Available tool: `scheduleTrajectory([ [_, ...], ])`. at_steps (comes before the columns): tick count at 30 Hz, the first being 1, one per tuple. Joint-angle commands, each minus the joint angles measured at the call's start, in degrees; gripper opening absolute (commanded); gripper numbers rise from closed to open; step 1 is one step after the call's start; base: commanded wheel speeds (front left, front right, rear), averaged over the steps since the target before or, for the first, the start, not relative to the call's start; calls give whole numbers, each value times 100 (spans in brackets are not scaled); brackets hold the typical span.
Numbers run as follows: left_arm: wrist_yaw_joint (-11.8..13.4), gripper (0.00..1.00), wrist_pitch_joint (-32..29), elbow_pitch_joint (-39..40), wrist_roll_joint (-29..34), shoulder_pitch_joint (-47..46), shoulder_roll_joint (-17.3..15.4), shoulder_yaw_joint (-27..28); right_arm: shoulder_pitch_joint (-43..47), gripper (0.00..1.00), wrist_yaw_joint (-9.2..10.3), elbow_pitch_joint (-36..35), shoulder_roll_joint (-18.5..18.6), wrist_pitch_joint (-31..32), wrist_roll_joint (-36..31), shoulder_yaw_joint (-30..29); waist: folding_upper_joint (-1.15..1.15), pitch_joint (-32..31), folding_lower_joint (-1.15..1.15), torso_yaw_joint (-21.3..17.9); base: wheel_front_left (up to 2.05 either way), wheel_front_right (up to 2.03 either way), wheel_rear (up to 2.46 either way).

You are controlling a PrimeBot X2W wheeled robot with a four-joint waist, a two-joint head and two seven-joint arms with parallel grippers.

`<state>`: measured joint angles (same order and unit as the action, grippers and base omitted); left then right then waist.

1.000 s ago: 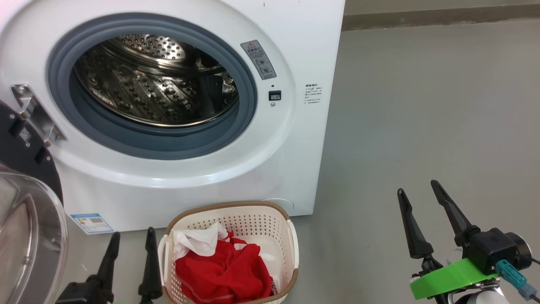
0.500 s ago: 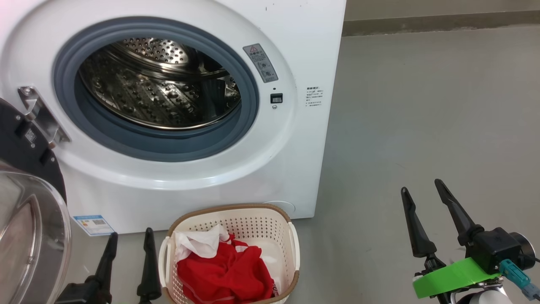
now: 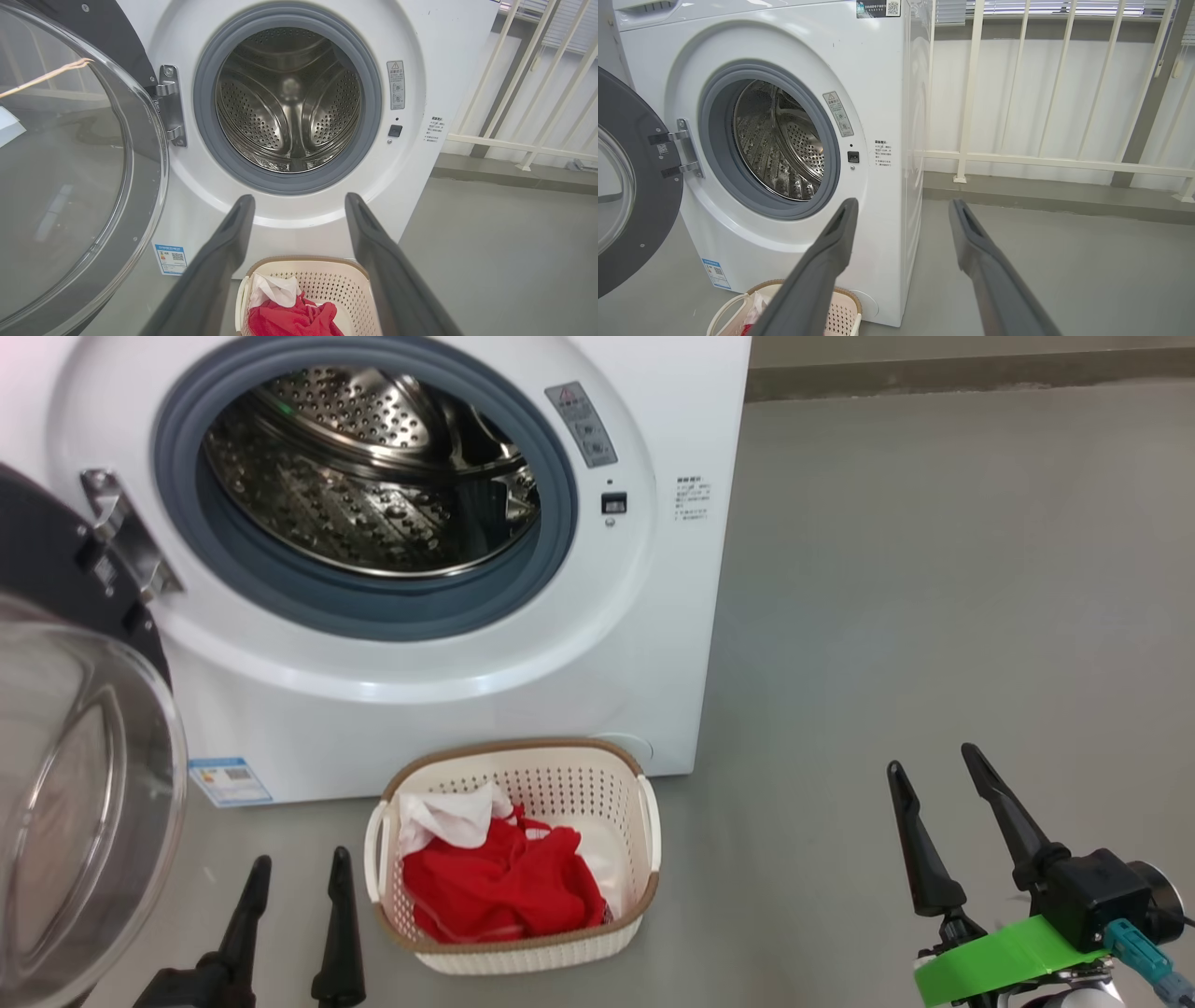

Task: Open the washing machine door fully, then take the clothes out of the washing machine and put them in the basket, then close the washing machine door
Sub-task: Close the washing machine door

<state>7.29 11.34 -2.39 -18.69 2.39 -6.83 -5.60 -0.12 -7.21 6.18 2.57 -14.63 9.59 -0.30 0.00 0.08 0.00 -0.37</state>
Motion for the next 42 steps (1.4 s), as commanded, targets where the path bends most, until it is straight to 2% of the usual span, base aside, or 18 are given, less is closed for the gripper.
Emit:
scheduleTrajectory([
  [1,18,100,12,179,15,-107,-102,167,-55,100,-28,-151,31,-37,33,117,0,2,0,6,-132,132,0],
  [16,61,100,46,269,112,-113,-160,29,-54,100,-28,-126,31,-37,36,124,0,23,0,78,-38,38,0],
  [26,138,100,69,323,100,-112,-159,33,-23,100,-28,-103,31,-37,43,130,0,-21,0,283,0,0,0],
  [30,188,100,64,391,105,-88,-179,52,-37,100,-28,-100,31,-37,50,182,0,-18,0,447,0,0,0],
  [42,390,100,81,659,195,9,-195,57,-102,100,-28,-96,31,-37,33,317,0,7,0,1362,0,0,0],
])
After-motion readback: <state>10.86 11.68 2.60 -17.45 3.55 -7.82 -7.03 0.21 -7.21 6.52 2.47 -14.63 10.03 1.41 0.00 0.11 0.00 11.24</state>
